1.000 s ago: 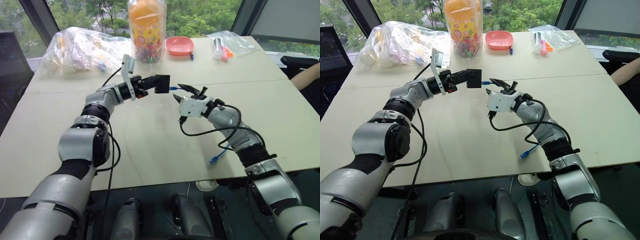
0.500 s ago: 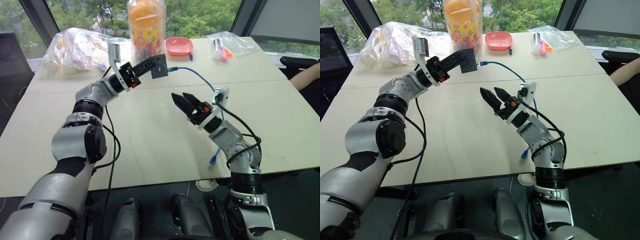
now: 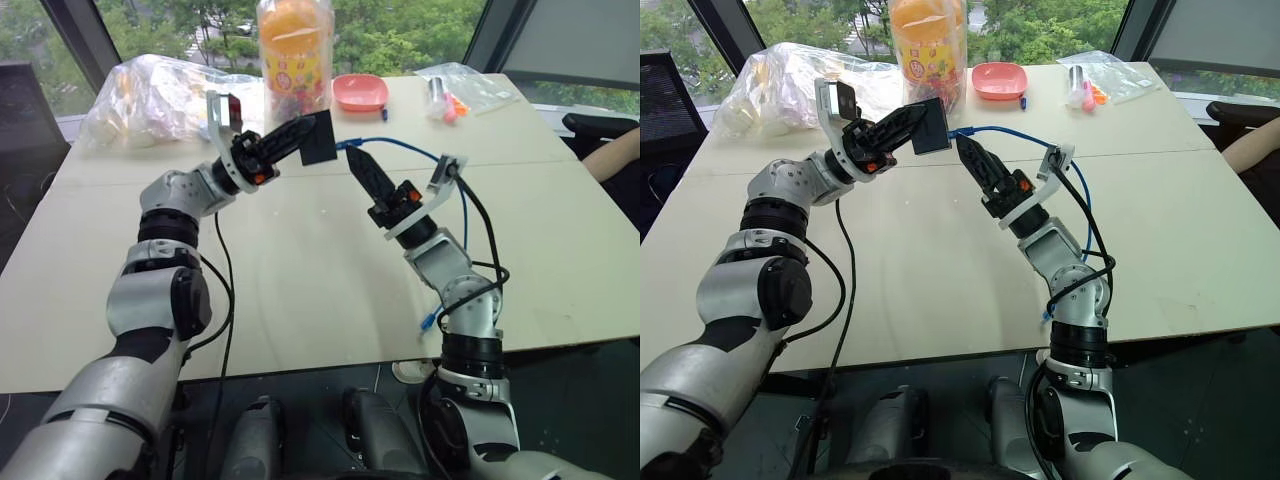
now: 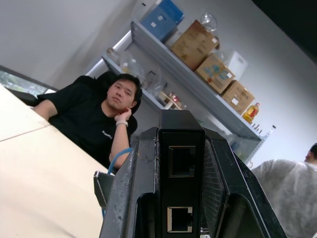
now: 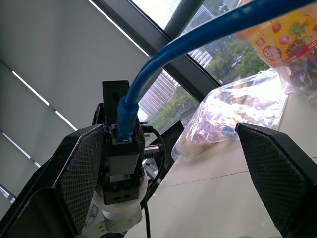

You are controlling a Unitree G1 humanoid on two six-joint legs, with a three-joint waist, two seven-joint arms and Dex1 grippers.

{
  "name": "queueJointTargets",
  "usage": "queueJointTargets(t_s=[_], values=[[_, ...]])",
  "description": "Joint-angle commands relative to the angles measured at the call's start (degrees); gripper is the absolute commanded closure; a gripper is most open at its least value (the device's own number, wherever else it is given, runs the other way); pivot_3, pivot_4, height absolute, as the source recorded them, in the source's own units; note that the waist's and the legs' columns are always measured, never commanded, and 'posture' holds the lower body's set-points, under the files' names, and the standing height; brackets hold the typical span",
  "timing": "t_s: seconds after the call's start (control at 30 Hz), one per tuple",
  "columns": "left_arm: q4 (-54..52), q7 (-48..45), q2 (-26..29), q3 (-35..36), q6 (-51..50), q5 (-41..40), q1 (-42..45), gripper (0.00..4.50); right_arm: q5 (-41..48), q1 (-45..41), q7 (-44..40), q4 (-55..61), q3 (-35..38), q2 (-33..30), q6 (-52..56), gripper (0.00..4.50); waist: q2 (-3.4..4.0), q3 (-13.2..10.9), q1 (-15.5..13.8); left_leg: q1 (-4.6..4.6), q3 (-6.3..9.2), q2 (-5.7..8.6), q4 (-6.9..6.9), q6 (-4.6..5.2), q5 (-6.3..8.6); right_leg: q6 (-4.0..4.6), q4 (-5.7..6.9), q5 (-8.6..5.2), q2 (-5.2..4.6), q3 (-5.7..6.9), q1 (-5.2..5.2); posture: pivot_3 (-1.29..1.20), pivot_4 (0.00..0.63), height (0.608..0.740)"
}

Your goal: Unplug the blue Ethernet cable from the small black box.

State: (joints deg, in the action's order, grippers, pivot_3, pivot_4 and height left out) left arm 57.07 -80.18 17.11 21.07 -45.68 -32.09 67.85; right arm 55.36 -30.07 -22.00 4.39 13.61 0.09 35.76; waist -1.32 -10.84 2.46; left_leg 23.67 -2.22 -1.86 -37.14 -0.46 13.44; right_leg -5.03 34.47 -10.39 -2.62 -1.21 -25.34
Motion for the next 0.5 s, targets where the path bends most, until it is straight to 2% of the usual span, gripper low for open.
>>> queueJointTargets(t_s=[0.03,0.4,0.5], values=[[-3.06,-0.21,-0.26,-0.44,-0.76,-1.72,0.46,4.01,0.83,-1.1,-0.99,2.3,-0.68,0.05,-0.96,0.09,0.0,0.0,-0.01,0.0,0.0,0.0,0.0,0.0,0.0,0.0,0.0,0.0,0.0,0.0,0.0,0.0,0.15,0.74],[-4.0,0.74,-1.0,-1.22,-0.91,-2.16,0.0,4.01,0.0,-0.95,-1.9,2.1,-2.33,-0.12,-1.8,0.09,0.0,0.0,-0.01,0.0,0.0,0.0,0.0,0.0,0.0,0.0,0.0,0.0,0.0,0.0,0.0,0.0,0.15,0.74],[-4.22,0.84,-1.01,-1.28,-1.05,-2.36,-0.08,4.01,-0.02,-0.82,-1.97,2.0,-2.28,-0.11,-2.14,0.86,0.0,0.0,-0.01,0.0,0.0,0.0,0.0,0.0,0.0,0.0,-0.01,0.0,0.0,0.0,0.0,0.0,0.15,0.74]])
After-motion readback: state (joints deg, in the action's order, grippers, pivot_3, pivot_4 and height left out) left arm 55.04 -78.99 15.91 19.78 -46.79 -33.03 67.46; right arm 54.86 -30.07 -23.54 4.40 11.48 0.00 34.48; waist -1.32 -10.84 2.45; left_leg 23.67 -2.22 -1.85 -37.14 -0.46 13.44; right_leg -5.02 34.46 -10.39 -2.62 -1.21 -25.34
